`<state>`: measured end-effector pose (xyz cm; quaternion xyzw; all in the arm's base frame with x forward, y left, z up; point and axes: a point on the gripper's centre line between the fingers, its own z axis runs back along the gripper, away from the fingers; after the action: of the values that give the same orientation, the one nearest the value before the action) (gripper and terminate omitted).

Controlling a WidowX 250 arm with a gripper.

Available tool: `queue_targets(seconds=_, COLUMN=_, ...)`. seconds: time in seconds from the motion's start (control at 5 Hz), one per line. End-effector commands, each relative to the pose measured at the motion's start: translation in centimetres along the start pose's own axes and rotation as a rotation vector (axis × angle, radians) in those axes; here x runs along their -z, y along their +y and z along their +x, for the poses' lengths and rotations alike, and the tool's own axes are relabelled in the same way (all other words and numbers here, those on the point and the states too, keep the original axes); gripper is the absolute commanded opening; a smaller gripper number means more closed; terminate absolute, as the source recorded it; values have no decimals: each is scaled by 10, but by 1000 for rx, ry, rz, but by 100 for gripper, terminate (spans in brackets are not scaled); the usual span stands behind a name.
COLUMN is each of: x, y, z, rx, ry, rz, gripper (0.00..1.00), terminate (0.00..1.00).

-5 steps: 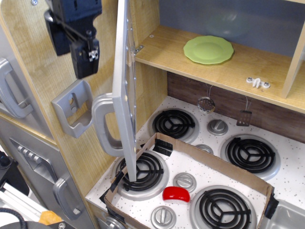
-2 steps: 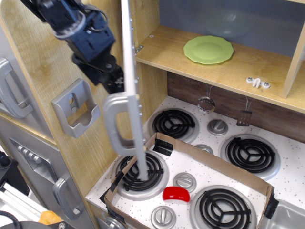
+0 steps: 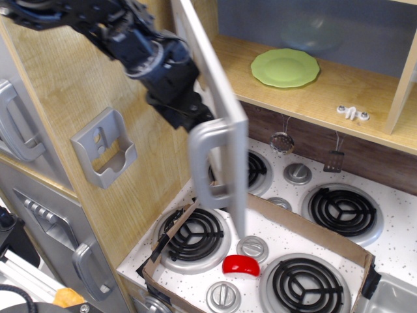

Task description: Close microwave

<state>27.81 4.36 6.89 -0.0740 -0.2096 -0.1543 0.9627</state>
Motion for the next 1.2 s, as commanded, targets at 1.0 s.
queue_targets(seconds=1.0, x=33, y=-40, z=125, rx=139, ry=-109, rz=-25, gripper=100, terminate=0)
